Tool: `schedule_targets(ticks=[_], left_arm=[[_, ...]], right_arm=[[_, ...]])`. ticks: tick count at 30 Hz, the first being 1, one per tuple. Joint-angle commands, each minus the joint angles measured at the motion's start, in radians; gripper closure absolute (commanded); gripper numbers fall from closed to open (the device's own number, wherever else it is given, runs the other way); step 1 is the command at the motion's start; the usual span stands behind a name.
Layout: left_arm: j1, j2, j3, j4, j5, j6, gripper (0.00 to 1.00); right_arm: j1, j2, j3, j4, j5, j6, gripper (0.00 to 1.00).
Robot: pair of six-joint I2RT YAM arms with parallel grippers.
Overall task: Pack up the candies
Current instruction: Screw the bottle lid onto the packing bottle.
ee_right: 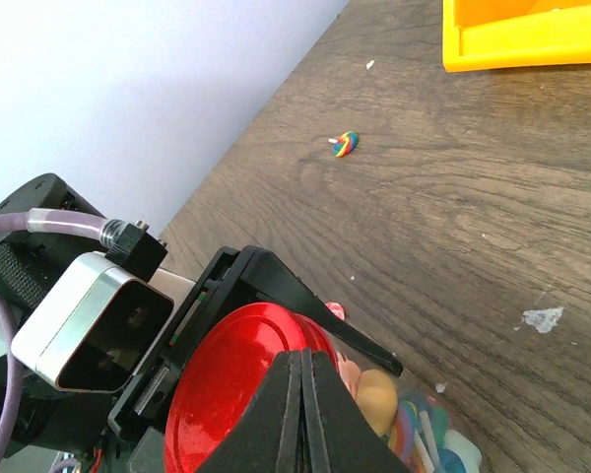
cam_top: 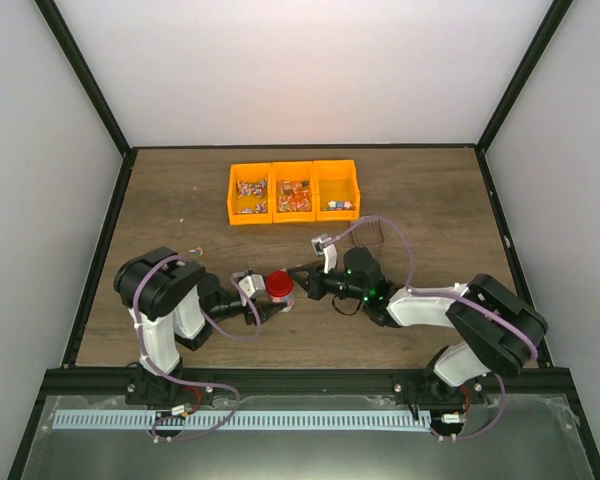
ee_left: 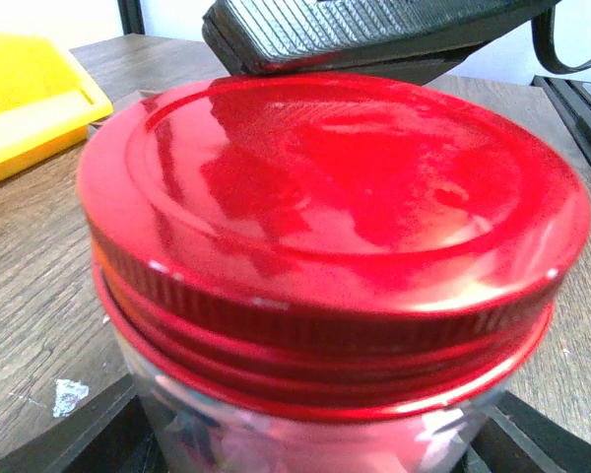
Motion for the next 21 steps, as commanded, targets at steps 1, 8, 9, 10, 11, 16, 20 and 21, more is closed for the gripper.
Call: schedule_targets(ticks=[1, 8, 9, 10, 11, 16, 20, 21], left_arm=[[0.026, 0.034, 0.043, -0.068, -0.217, -0.063, 0.66], [0.026, 0.034, 0.047, -0.079, -0.223, -0.064, 0.66], [0.026, 0.033, 0.048, -0.079, -0.224, -0.064, 0.66], [0.025, 0.030, 0.048, -0.081, -0.227, -0.064, 0.66], [0.026, 0.029, 0.049, -0.082, -0.228, -0.065, 0.66], [0.026, 0.029, 0.043, -0.075, -0.223, -0.065, 0.66], [0.026, 0.032, 0.036, -0.064, -0.223, -0.067, 0.66], [0.026, 0.034, 0.034, -0.058, -0.220, -0.067, 0.66]], right_arm=[[0.155, 0.007, -0.056, -0.179, -0.295, 0.027, 0.99], [0.188, -0.022, -0.074, -0.174, -0.271, 0.042, 0.99], [0.191, -0.028, -0.079, -0.173, -0.268, 0.048, 0.99], [0.194, -0.032, -0.086, -0.170, -0.263, 0.052, 0.99], [0.197, -0.038, -0.093, -0.164, -0.260, 0.056, 0.99], [0.215, -0.062, -0.117, -0.152, -0.243, 0.069, 0.99], [0.218, -0.075, -0.128, -0.146, -0.237, 0.074, 0.99], [0.218, -0.088, -0.131, -0.150, -0.233, 0.074, 0.99]])
